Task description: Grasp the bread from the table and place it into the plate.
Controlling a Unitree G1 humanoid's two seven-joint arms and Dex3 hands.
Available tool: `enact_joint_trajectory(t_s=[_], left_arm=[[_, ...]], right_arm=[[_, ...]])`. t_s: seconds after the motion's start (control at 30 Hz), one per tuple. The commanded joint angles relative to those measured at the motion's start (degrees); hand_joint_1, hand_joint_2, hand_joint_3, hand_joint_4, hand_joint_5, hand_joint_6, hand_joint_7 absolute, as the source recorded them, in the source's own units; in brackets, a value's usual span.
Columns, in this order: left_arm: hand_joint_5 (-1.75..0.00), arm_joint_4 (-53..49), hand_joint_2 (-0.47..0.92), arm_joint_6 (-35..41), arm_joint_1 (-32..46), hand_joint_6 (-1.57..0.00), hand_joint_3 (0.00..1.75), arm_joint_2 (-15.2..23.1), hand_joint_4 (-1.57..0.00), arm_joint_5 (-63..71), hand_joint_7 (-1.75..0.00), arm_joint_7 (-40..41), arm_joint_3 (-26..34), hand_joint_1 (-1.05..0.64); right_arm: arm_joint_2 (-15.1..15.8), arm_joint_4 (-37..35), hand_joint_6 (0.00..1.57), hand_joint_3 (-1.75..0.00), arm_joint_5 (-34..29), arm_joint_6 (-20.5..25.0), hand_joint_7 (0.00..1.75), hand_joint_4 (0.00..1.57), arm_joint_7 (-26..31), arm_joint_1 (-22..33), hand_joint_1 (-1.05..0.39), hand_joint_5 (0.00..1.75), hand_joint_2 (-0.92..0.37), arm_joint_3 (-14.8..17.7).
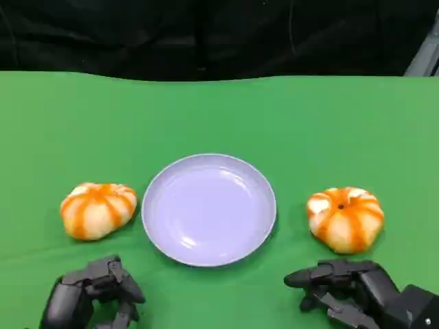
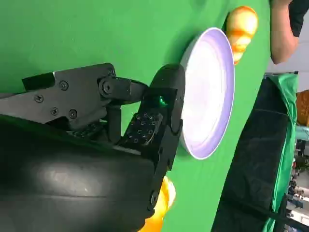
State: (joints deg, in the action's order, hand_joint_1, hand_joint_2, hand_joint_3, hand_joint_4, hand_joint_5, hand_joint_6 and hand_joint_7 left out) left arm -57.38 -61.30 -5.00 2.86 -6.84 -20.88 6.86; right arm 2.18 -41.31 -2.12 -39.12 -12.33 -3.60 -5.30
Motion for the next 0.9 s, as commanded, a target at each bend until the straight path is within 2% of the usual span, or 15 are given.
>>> enact_joint_trajectory(t_s=[0.03,0.9], left_arm=[[-1.60,-0.25,0.34,-0.10,-0.13,-0.97,1.42,1.30,-0.91,0.05,-1.32,-0.17,0.23,0.00],[-1.59,-0.85,0.33,-0.77,-0.68,-0.96,1.41,1.44,-0.90,0.36,-1.31,0.00,0.20,0.00]], right_arm=[[0.42,-0.21,1.22,-0.34,-0.99,1.21,0.09,0.79,0.74,0.47,-0.11,1.14,-0.92,-0.06],[0.39,-1.23,1.23,-0.35,-0.17,0.53,0.08,0.78,-0.23,-0.12,-0.09,1.14,-0.92,0.22]])
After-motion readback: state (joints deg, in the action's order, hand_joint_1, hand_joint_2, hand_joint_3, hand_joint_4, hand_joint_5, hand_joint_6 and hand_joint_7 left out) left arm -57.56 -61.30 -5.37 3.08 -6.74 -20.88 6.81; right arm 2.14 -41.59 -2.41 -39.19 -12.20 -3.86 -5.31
